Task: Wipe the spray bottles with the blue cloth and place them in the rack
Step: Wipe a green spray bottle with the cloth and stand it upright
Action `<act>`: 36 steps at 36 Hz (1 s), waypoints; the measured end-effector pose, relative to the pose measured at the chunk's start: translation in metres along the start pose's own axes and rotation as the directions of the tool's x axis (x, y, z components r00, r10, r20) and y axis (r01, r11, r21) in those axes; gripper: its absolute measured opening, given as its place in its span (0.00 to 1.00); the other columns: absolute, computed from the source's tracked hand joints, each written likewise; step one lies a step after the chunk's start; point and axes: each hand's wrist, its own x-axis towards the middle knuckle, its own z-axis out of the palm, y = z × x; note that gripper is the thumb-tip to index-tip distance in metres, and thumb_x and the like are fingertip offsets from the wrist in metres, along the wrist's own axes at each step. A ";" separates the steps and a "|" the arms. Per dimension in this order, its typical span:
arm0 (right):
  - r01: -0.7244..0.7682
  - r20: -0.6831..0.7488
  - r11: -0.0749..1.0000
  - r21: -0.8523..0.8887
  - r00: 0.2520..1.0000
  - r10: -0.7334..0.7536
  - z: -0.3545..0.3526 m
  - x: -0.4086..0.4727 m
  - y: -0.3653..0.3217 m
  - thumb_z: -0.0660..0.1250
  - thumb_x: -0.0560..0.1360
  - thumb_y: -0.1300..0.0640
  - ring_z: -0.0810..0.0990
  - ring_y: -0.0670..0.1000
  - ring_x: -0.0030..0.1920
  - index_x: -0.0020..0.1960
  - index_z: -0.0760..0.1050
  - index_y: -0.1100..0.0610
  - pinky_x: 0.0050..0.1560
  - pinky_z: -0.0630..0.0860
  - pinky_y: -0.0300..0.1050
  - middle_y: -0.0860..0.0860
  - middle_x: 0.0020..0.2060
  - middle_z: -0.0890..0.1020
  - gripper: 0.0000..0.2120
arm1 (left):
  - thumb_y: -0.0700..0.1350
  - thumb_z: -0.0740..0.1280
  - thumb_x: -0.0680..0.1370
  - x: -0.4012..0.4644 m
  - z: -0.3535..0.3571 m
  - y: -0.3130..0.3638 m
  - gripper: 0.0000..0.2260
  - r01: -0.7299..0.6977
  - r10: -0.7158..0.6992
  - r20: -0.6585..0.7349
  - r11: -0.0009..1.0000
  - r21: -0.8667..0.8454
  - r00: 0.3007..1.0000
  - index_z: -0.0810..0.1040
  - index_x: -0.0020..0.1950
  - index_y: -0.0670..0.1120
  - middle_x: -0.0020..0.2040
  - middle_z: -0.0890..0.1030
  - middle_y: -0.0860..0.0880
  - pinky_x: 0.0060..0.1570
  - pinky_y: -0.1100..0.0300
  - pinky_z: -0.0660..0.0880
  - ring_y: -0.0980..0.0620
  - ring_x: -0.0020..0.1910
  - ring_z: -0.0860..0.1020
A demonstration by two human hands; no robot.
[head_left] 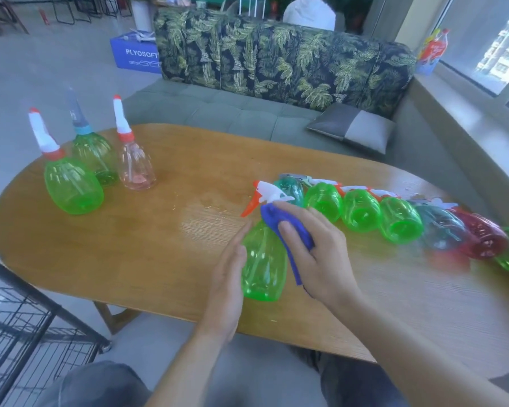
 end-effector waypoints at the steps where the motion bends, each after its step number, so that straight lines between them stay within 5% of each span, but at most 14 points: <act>1: -0.043 0.012 0.999 0.006 0.999 0.042 0.004 0.004 0.001 0.62 0.84 0.45 0.81 0.45 0.52 0.67 0.81 0.45 0.55 0.76 0.43 0.46 0.50 0.83 0.15 | 0.51 0.57 0.87 -0.001 0.001 0.001 0.20 0.000 0.000 0.003 1.000 0.007 1.000 0.75 0.79 0.54 0.78 0.76 0.59 0.83 0.43 0.61 0.57 0.81 0.69; 4: -0.058 0.044 0.998 -0.037 0.997 0.060 0.016 -0.003 0.006 0.61 0.84 0.43 0.81 0.45 0.52 0.67 0.80 0.43 0.55 0.78 0.49 0.44 0.50 0.82 0.16 | 0.48 0.57 0.89 0.000 0.003 0.002 0.17 -0.005 0.005 0.001 1.000 0.027 1.000 0.77 0.75 0.56 0.75 0.79 0.61 0.81 0.48 0.64 0.60 0.78 0.72; 10: 0.173 0.090 0.983 -0.061 0.982 -0.167 0.016 -0.037 0.014 0.63 0.85 0.45 0.75 0.41 0.43 0.69 0.79 0.48 0.44 0.74 0.37 0.43 0.46 0.74 0.16 | 0.58 0.60 0.87 -0.001 -0.002 0.001 0.20 0.068 -0.069 -0.027 0.997 -0.033 0.997 0.79 0.77 0.55 0.77 0.78 0.52 0.81 0.37 0.63 0.48 0.80 0.72; 14: 0.384 0.233 0.917 -0.109 0.907 -0.352 0.013 -0.051 0.020 0.66 0.85 0.48 0.76 0.50 0.41 0.71 0.78 0.48 0.43 0.77 0.45 0.49 0.45 0.75 0.16 | 0.54 0.59 0.88 -0.001 -0.005 0.002 0.21 0.055 -0.057 -0.015 0.996 -0.071 0.998 0.77 0.78 0.50 0.78 0.77 0.50 0.81 0.36 0.64 0.47 0.80 0.72; 20: 0.597 0.386 0.791 -0.134 0.767 -0.513 -0.007 -0.055 0.019 0.65 0.85 0.46 0.73 0.50 0.40 0.69 0.80 0.50 0.39 0.73 0.42 0.47 0.46 0.71 0.16 | 0.50 0.56 0.90 -0.004 -0.004 0.006 0.19 0.031 -0.031 0.004 0.999 -0.007 1.000 0.76 0.79 0.50 0.78 0.77 0.55 0.82 0.40 0.62 0.54 0.80 0.70; 23: 0.528 0.324 0.841 -0.122 0.822 -0.469 -0.013 -0.043 0.015 0.64 0.85 0.47 0.77 0.48 0.43 0.70 0.80 0.50 0.42 0.76 0.41 0.46 0.48 0.77 0.16 | 0.54 0.57 0.89 -0.004 -0.003 0.004 0.20 0.043 -0.043 0.009 0.999 -0.013 0.999 0.76 0.79 0.52 0.78 0.76 0.52 0.82 0.37 0.61 0.49 0.81 0.70; 27: 0.233 0.106 0.967 -0.107 0.969 -0.222 -0.012 -0.012 0.011 0.61 0.85 0.45 0.76 0.38 0.45 0.69 0.79 0.50 0.47 0.74 0.35 0.41 0.46 0.77 0.18 | 0.56 0.59 0.88 -0.004 0.000 0.003 0.20 0.041 -0.042 -0.006 0.999 -0.034 0.999 0.78 0.77 0.54 0.77 0.78 0.53 0.82 0.37 0.61 0.50 0.80 0.71; 31: 0.006 0.080 0.996 -0.090 0.997 0.002 0.004 -0.001 0.016 0.61 0.84 0.42 0.81 0.43 0.49 0.67 0.79 0.42 0.53 0.76 0.45 0.42 0.49 0.83 0.15 | 0.54 0.57 0.88 -0.004 0.002 0.004 0.19 0.029 -0.029 0.007 0.999 -0.028 1.000 0.79 0.76 0.56 0.77 0.78 0.55 0.82 0.39 0.63 0.53 0.80 0.71; 36: 0.058 0.082 0.997 -0.053 0.995 -0.054 0.018 -0.021 0.013 0.61 0.84 0.42 0.77 0.44 0.41 0.69 0.78 0.43 0.43 0.75 0.40 0.42 0.43 0.75 0.17 | 0.52 0.56 0.88 -0.001 -0.001 0.004 0.18 0.066 -0.068 -0.028 0.995 -0.069 0.997 0.81 0.73 0.57 0.76 0.79 0.50 0.81 0.35 0.63 0.47 0.79 0.72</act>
